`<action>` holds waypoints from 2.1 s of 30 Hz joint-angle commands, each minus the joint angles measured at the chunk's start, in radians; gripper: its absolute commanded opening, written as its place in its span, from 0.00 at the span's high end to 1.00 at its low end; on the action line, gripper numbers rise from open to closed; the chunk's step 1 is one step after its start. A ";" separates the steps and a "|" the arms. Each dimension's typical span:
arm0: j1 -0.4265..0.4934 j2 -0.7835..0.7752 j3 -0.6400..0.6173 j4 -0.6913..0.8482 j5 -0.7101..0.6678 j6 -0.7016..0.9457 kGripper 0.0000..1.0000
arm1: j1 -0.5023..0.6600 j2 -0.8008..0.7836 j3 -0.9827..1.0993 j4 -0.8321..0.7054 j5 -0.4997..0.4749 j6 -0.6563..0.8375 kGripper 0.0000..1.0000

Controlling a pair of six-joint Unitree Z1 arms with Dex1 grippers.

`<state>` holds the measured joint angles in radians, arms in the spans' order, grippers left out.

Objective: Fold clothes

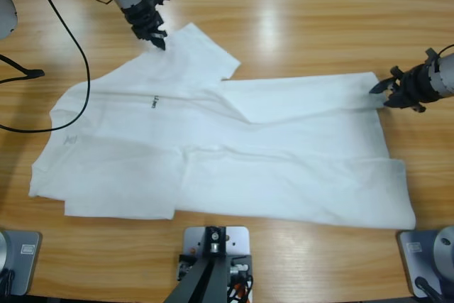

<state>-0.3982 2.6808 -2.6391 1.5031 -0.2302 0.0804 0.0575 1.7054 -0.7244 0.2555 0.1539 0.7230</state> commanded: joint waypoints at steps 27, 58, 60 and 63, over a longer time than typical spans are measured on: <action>0.013 0.052 -0.290 0.094 -0.014 0.001 1.00 | -0.003 0.004 0.078 -0.080 -0.030 -0.023 1.00; 0.114 -0.025 -0.440 0.091 -0.020 -0.051 1.00 | 0.020 0.302 -0.514 0.294 0.023 -0.096 1.00; 0.116 -0.028 -0.465 0.091 -0.018 -0.050 1.00 | 0.015 0.310 -0.535 0.294 0.024 -0.099 1.00; 0.120 -0.033 -0.529 0.089 0.011 -0.050 1.00 | 0.012 0.329 -0.568 0.304 0.030 -0.103 1.00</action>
<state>-0.2954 2.6535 -2.6391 1.5031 -0.2324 0.0402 0.0909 1.9565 -1.2345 0.5392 0.1556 0.6383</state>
